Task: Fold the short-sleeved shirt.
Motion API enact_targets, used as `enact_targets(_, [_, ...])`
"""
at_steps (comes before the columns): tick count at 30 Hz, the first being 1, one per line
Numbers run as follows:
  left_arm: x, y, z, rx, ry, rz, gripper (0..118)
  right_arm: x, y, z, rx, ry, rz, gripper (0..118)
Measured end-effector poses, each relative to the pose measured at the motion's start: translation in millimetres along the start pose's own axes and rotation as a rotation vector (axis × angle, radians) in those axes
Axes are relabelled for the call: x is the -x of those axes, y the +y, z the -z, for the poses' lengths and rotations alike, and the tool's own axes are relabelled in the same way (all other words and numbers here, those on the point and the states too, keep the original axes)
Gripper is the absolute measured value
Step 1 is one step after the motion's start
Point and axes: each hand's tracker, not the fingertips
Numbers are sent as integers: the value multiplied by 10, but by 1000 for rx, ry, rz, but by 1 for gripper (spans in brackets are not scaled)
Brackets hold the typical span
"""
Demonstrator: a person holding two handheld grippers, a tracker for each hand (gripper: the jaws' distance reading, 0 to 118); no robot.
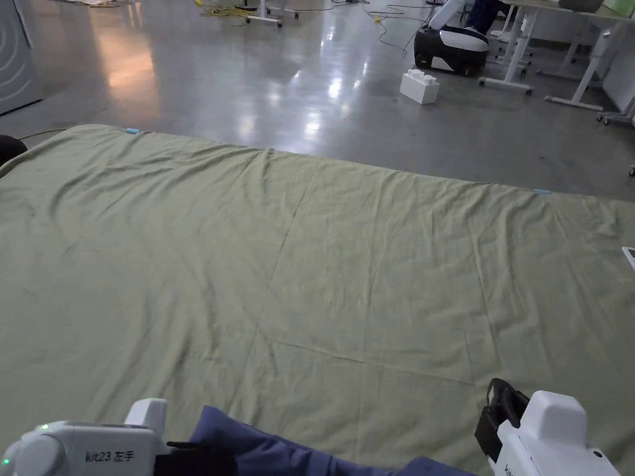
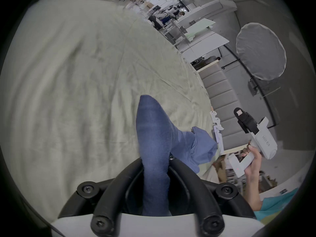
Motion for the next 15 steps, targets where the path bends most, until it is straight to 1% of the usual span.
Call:
enact_targets(2, [-16,79,-212,-9,54,22,11,4,3,10,0,4,0,0])
enact_targets(5, [-25,214,-559,-27,162,19,11,5,5,23,0,9,4,0])
enact_targets(6, [-46,261,-662,-31,215,20,11,8,4,29,1,11,5,0])
enact_targets(9, [-130,366,-878,-46,383,89,11,16,-4,41,2,19,6,0])
enact_targets(12, [-252,417,-933,-49,494,130,11,22,-18,51,2,24,13,0])
enact_targets(15, [-417,418,-866,-19,530,142,11,22,-32,61,5,28,17,0])
